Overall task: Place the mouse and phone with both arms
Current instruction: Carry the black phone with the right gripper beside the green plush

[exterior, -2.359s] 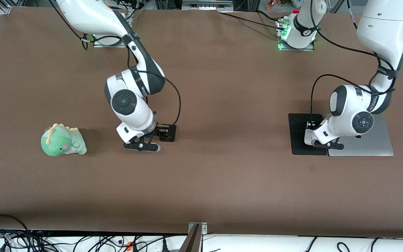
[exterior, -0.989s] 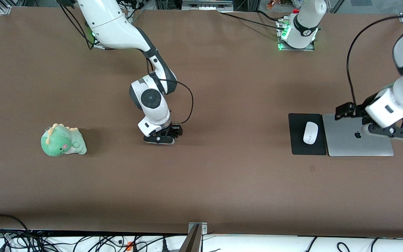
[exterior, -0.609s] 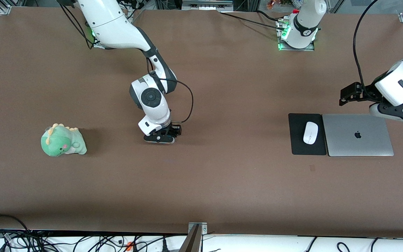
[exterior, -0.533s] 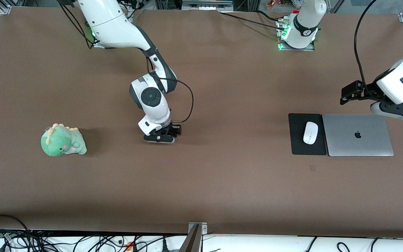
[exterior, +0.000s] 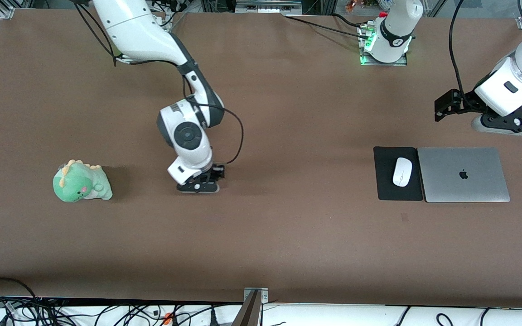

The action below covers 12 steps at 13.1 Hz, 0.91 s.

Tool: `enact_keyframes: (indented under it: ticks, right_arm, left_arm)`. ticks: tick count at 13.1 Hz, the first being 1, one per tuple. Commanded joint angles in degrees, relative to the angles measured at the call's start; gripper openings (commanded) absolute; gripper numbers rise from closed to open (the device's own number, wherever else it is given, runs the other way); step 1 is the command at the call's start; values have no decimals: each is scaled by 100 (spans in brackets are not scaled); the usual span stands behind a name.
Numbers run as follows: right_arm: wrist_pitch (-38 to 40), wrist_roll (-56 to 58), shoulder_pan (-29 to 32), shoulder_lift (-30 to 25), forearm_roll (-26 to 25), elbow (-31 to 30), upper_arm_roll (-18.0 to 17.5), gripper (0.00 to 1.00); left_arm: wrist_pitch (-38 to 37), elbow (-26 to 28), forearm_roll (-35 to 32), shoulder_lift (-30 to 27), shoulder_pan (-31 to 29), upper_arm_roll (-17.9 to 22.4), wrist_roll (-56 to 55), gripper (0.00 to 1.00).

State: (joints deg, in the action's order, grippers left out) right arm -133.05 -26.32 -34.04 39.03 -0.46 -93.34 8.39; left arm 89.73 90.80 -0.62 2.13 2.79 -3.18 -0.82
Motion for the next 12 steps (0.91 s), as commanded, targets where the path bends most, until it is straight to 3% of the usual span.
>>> enact_keyframes:
  ticks: [1, 2, 5, 7, 12]
  right_arm:
    - [105, 697, 607, -325, 28, -175, -57, 12]
    - [96, 934, 835, -352, 46, -202, -57, 12]
    - [-411, 1916, 1503, -431, 799, -552, -57, 12]
    - [-843, 2288, 1611, -449, 1240, -887, -48, 12]
    - [-1741, 3061, 1786, -422, 1268, -1573, -48, 12]
  left_arm:
    - [89, 325, -114, -327, 178, 222, -67, 100]
    - [71, 273, -114, -301, 134, 204, -67, 100]
    - [88, 263, -114, -292, 134, 169, -251, 100]
    - [132, 211, -114, -283, 134, 204, -252, 100]
    - [88, 35, -105, -117, 125, 213, -348, 100]
